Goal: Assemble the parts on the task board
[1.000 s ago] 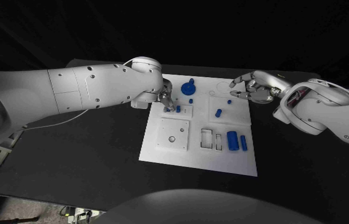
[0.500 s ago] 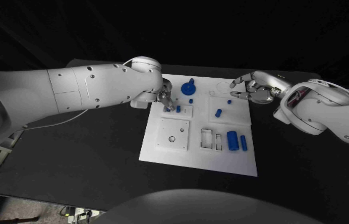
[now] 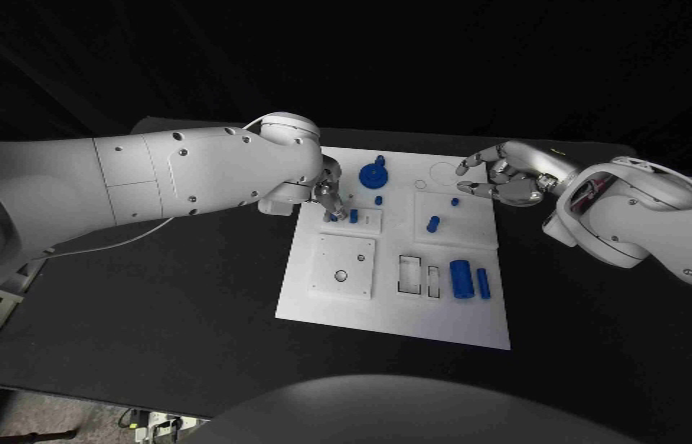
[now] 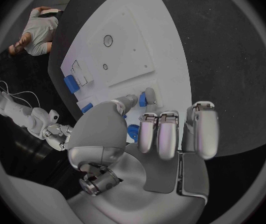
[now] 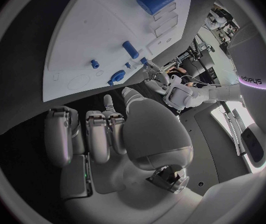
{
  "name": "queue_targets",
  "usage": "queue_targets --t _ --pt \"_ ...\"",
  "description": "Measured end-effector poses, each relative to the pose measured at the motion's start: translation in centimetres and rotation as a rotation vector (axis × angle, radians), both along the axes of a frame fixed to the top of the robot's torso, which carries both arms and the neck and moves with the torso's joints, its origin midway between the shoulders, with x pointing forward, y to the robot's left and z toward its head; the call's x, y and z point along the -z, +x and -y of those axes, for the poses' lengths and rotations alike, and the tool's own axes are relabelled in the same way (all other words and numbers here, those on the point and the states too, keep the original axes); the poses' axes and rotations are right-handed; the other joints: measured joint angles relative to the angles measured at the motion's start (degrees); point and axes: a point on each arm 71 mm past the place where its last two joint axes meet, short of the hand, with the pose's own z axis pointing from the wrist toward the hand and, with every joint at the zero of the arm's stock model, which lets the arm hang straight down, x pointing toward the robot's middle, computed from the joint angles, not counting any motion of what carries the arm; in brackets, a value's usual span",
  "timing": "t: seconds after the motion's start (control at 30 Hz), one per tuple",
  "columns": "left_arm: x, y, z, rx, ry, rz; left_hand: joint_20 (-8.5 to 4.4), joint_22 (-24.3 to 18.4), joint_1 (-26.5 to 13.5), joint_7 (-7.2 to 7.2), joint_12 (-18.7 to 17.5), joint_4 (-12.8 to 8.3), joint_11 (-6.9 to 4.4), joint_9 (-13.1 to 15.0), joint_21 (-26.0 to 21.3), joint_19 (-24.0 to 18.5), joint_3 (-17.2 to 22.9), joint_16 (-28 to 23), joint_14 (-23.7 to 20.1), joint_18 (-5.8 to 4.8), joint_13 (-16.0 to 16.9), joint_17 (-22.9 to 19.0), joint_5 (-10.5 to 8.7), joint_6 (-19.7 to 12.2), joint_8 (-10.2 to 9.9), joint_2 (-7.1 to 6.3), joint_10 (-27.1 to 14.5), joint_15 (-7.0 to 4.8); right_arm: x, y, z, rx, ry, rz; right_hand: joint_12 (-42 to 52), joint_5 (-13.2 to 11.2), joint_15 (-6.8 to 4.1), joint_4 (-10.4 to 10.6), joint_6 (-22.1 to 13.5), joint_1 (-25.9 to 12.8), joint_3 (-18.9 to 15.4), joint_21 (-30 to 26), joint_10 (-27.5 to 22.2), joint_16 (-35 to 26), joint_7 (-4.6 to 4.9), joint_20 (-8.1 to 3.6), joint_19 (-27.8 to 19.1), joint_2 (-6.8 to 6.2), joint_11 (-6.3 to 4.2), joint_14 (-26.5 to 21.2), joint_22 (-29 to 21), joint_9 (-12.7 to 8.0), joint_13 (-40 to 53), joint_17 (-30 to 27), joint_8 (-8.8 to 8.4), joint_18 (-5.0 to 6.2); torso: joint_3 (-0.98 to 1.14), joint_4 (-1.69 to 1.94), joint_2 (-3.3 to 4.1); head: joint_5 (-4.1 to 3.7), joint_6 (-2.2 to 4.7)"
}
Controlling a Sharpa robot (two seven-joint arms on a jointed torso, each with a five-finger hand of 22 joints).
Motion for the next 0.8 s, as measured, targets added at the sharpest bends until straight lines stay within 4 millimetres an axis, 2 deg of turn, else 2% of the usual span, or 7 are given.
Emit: queue_targets --t 0.8 --pt "-0.02 -0.03 -0.32 0.003 0.013 0.005 0.0 0.0 -0.4 -0.2 0.0 0.2 0.0 0.5 0.3 0.0 0.2 0.0 0.0 0.0 0.0 0.0 0.0 -0.2 0.3 0.0 0.0 0.0 0.1 -0.03 0.07 0.001 -0.003 -0.006 0.0 0.0 0.0 0.0 0.0 0.0 0.0 0.0 0.0 0.0 0.0 0.0 0.0 0.0 0.0 0.0 0.0 0.0 0.0 0.0 0.0 0.0 0.01 -0.01 0.0 0.01 0.0"
